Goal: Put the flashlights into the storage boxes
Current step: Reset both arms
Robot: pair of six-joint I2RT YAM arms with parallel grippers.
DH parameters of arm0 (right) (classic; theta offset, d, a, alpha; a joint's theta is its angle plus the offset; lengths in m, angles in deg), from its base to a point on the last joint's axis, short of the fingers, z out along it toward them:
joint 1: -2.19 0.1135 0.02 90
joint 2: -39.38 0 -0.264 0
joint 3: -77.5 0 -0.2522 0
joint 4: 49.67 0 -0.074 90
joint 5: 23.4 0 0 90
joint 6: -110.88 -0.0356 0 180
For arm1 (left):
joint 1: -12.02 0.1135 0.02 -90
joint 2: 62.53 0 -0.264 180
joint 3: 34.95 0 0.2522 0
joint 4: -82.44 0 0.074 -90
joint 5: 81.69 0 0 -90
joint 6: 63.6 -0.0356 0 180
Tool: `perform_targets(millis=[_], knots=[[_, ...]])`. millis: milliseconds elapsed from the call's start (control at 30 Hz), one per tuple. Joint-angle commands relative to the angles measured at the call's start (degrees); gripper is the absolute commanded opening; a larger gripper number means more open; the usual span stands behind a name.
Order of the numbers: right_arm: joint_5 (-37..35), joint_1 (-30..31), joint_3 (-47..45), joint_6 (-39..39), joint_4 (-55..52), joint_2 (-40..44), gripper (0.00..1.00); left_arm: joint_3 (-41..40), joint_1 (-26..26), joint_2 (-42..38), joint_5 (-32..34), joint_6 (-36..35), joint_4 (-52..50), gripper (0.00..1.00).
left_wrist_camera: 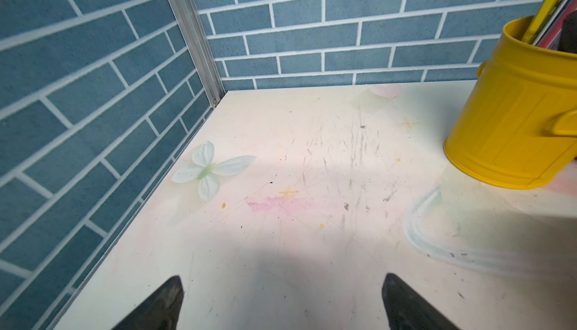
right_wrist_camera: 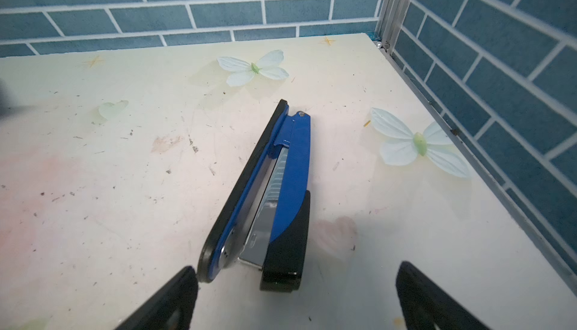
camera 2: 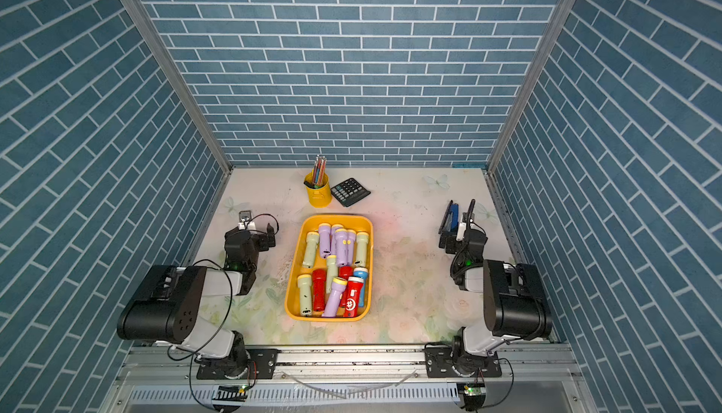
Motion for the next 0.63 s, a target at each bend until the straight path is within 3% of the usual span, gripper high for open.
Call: perform_targets(millis=[0, 600], knots=[[0.6, 0.0, 1.7, 0.2, 0.4, 0.0, 0.99, 0.5, 0.3, 0.0, -0.5, 0.2, -0.6, 1.0], [0.7, 0.0, 1.8, 0.1, 0.4, 0.0, 0.99, 0.7, 0.2, 0.1, -0.4, 0.1, -0.9, 1.0]])
